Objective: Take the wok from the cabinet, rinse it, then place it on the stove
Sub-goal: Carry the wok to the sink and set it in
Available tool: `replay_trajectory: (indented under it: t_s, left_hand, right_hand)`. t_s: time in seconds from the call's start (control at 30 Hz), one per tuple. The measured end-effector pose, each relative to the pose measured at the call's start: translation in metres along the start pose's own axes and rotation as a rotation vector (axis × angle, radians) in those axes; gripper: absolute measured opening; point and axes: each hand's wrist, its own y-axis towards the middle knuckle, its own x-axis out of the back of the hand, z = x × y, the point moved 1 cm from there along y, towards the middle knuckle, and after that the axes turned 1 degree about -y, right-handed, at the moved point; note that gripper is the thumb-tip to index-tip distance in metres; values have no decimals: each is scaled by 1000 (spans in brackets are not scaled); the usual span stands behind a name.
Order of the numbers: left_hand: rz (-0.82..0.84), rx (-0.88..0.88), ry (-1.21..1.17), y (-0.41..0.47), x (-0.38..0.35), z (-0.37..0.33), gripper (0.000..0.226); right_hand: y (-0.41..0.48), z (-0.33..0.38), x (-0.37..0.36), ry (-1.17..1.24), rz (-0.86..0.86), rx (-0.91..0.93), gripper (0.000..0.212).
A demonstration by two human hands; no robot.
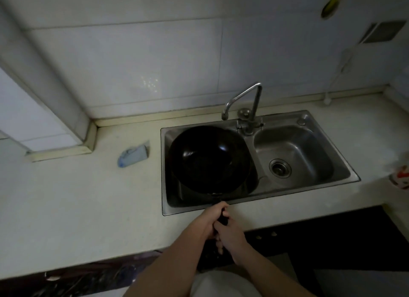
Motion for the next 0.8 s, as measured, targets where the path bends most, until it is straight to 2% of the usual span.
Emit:
replay_trajectory:
  t_s: [0.5,0.63,0.8]
  left_hand:
    - [74,117,-11,23,-2,-10,39]
    - [98,133,-33,36,-1,-14,30]
    - [154,157,6,47,2,-17,35]
  right_hand:
    - [30,-6,3,-20,-71,-66,22]
    - [35,-1,5,-36,-111,-45,8]
    - [43,1,8,-78,-159,-27,11]
